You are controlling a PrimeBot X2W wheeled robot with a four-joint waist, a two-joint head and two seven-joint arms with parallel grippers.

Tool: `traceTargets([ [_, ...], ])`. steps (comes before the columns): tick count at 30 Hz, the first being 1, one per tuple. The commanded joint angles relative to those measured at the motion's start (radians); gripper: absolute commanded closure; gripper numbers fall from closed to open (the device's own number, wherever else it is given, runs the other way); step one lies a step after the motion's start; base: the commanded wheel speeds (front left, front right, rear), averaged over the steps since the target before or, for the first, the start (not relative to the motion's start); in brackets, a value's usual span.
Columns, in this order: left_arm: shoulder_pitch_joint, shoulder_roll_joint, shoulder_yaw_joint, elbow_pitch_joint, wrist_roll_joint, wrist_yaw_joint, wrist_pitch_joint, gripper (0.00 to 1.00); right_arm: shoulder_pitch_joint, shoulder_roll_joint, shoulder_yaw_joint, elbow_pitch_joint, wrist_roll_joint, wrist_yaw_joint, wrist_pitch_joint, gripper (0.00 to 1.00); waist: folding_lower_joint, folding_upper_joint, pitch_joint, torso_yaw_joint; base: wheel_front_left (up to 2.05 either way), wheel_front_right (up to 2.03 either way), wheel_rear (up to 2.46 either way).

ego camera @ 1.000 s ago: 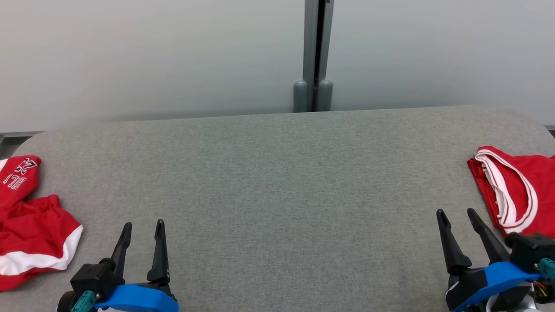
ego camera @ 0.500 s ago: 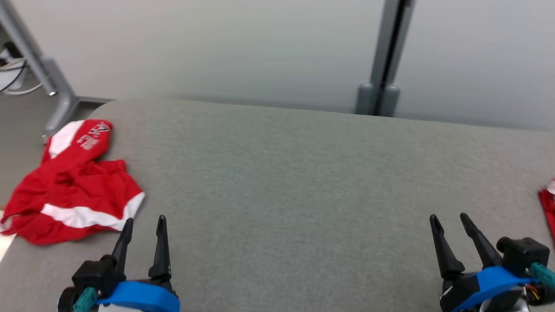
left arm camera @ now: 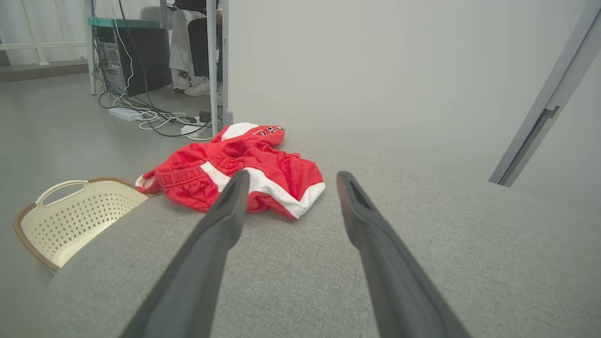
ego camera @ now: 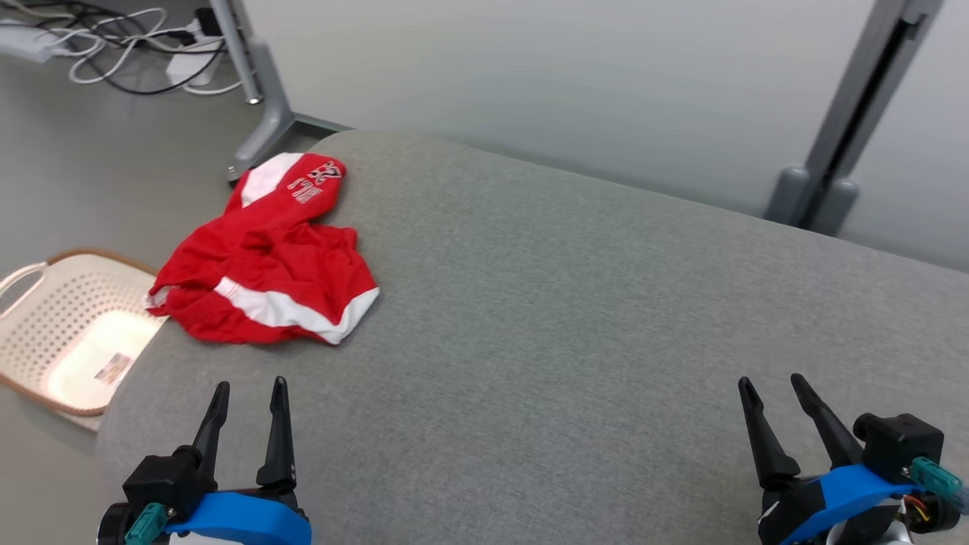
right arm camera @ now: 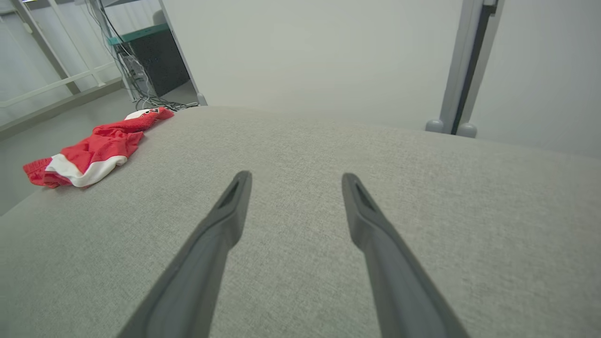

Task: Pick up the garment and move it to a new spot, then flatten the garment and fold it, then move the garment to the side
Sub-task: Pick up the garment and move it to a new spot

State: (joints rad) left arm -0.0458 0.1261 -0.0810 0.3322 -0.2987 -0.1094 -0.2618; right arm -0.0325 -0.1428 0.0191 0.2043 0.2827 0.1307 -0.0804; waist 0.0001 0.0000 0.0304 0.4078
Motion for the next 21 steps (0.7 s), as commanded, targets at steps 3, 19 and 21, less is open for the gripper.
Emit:
traceTargets([
  [3, 0.002, 0.001, 0.002, -0.002, 0.001, -0.002, -0.004, 0.00, -0.012, -0.003, 0.006, 0.004, -0.004, 0.000, -0.004, 0.00, -0.0001, 0.0000, 0.017, 0.050, 0.00, 0.00, 0.00],
  [19, 0.007, -0.001, 0.017, -0.009, 0.007, -0.005, -0.004, 0.00, -0.016, -0.007, 0.022, 0.004, 0.007, 0.000, 0.000, 0.00, -0.0001, 0.0000, 0.020, 0.084, 0.00, 0.00, 0.00],
  [21, -0.007, 0.000, 0.020, -0.015, 0.000, -0.006, -0.004, 0.00, -0.017, -0.009, 0.019, 0.002, 0.008, 0.000, 0.000, 0.00, -0.0001, 0.0000, 0.026, 0.079, 0.00, 0.00, 0.00],
])
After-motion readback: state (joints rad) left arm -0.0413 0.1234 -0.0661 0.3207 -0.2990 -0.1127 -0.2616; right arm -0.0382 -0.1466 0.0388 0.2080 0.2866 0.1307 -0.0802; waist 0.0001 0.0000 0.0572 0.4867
